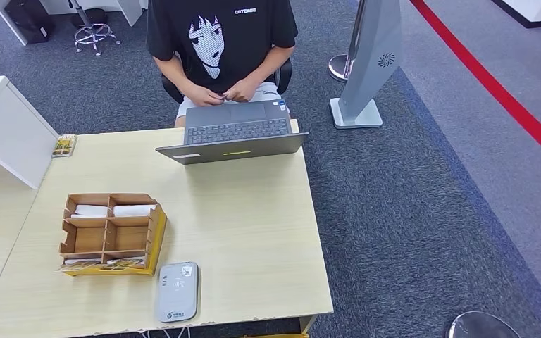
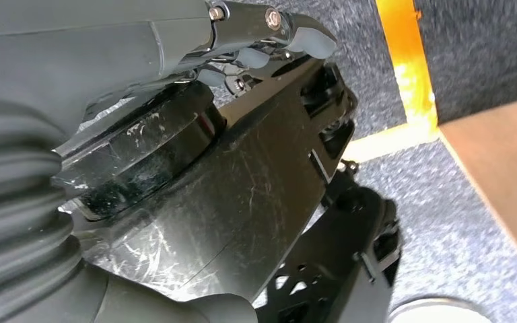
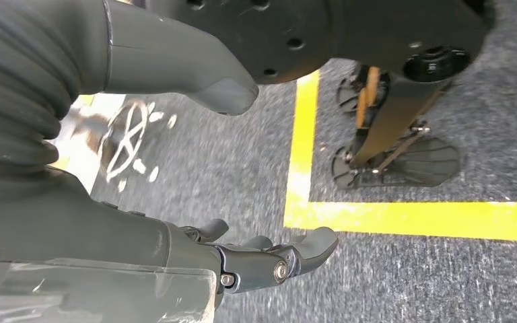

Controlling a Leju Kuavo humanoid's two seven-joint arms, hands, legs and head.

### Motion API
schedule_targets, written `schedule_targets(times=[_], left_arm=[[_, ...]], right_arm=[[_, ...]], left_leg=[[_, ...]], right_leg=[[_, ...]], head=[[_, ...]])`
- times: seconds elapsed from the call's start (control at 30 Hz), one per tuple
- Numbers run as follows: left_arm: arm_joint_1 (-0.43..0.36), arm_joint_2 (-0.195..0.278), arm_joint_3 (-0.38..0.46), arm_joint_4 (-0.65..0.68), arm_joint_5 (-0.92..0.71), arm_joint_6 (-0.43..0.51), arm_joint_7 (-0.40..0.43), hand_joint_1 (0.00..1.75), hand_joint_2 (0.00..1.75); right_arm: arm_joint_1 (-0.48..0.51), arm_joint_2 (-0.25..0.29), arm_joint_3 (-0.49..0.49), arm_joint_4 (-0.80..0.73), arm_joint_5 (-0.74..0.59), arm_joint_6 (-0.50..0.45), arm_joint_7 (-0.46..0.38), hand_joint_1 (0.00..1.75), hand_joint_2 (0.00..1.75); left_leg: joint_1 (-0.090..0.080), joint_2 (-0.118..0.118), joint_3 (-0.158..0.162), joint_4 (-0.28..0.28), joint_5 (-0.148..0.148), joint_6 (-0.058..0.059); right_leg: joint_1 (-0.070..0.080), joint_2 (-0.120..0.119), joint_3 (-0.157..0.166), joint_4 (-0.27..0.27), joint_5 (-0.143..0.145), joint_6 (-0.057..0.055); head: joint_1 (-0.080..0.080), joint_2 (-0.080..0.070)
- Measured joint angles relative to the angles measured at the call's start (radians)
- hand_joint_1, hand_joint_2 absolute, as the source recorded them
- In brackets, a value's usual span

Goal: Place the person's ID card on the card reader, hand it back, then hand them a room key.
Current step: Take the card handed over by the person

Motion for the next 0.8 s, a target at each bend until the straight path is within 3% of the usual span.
schedule_targets(times=[0.27, 0.63, 0.8], left_arm=[[-0.008, -0.022, -0.021, 0.029, 0.137, -0.111, -0.083, 0.0, 1.75], [-0.009, -0.033, -0.032, 0.044, 0.116, -0.081, -0.103, 0.0, 1.75], [-0.02, -0.033, -0.098, 0.046, 0.012, -0.023, -0.091, 0.0, 1.75]], right_arm=[[-0.021, -0.035, 0.1, 0.022, 0.068, -0.001, 0.014, 0.0, 1.75], [-0.025, -0.043, 0.117, 0.032, 0.061, -0.012, 0.029, 0.0, 1.75], [-0.024, -0.045, 0.118, 0.034, 0.044, -0.019, 0.024, 0.0, 1.75]], left_leg=[[-0.001, -0.001, -0.001, 0.0, 0.001, 0.001], [-0.001, -0.001, -0.001, 0.0, 0.001, 0.001], [-0.001, -0.001, -0.001, 0.0, 0.002, 0.002]], right_leg=[[-0.001, -0.001, 0.0, 0.0, 0.001, 0.001], [-0.001, -0.001, 0.0, 0.0, 0.001, 0.002], [-0.001, -0.002, 0.0, 0.0, 0.001, 0.002]], head=[[0.002, 0.0], [0.001, 0.0], [0.001, 0.0]])
